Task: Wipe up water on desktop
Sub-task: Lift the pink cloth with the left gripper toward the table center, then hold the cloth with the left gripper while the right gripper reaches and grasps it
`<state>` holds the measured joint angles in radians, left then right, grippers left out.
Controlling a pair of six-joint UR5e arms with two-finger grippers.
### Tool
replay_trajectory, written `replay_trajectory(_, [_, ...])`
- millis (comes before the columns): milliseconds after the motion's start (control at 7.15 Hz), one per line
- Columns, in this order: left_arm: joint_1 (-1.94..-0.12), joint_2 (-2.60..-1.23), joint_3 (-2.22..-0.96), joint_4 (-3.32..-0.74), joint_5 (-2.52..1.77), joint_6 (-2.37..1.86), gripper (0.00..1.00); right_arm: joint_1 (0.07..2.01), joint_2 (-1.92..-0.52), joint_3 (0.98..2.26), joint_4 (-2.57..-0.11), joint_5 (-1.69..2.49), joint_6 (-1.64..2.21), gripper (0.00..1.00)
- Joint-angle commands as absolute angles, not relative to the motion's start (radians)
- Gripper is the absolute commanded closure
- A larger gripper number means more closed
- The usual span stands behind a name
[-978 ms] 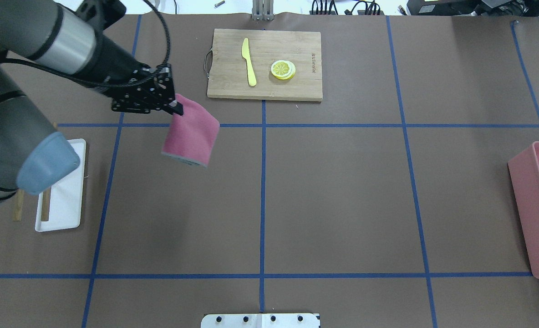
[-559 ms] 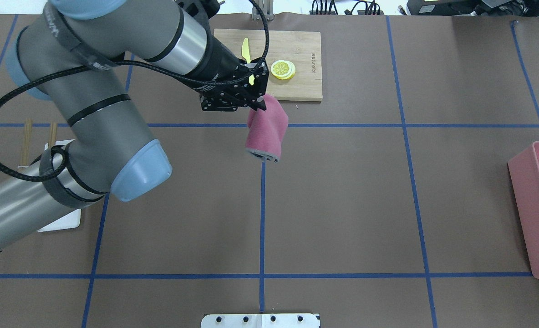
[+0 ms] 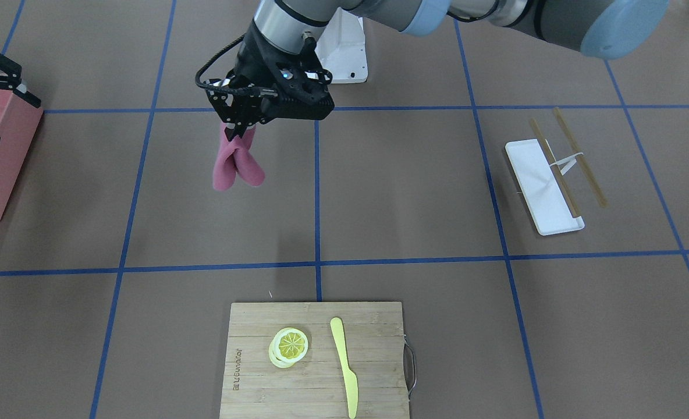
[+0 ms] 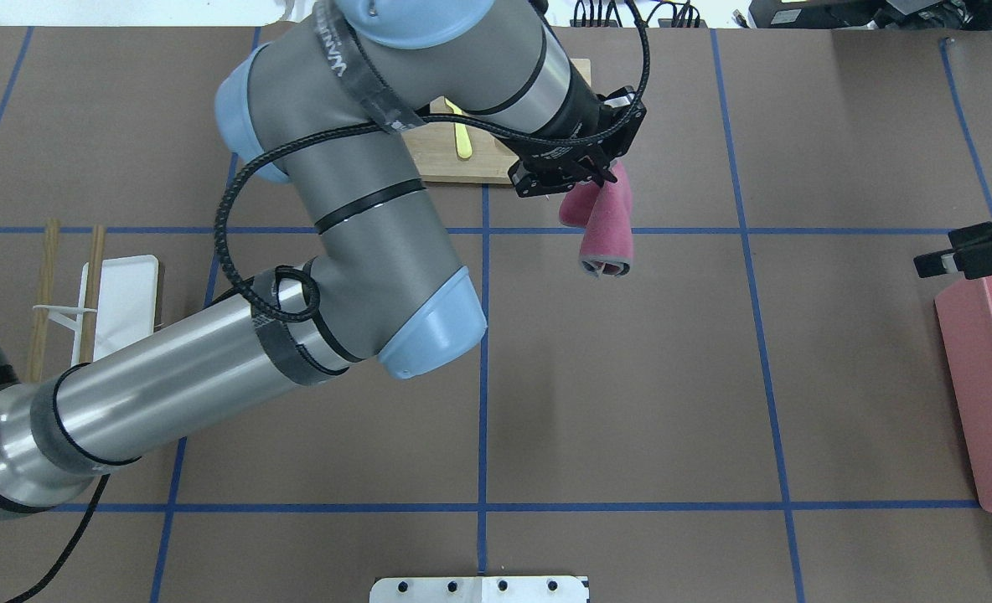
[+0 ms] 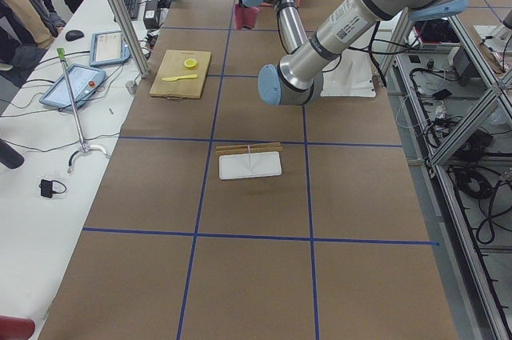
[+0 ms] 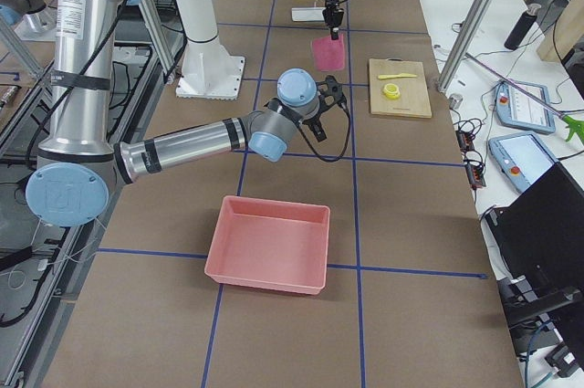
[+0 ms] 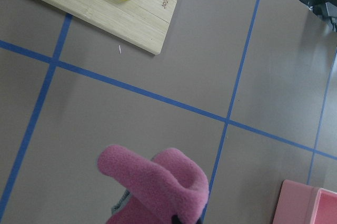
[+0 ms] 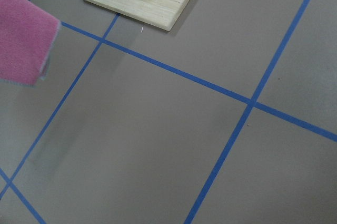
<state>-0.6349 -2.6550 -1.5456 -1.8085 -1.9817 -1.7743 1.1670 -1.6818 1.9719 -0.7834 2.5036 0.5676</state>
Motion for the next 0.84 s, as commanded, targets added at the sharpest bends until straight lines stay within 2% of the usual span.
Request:
replay_trajectory(0, [-0.594, -2.709, -1.499, -1.809, -1.887, -1.845, 1.0, 1.056, -1.614, 1.979, -0.772, 2.364, 0.638, 0.08])
replay_trajectory(280, [-0.594, -2.704, -1.49, -1.809, -1.838, -1.949, 1.0, 0.987, -1.493, 1.98, -0.772, 2.341, 0.875, 0.07])
replay_trajectory(699, [-0.595, -2.698, -1.476, -1.807, -1.726, -2.175, 1.0, 0.781, -1.412, 2.012, -0.772, 2.095, 0.984, 0.07])
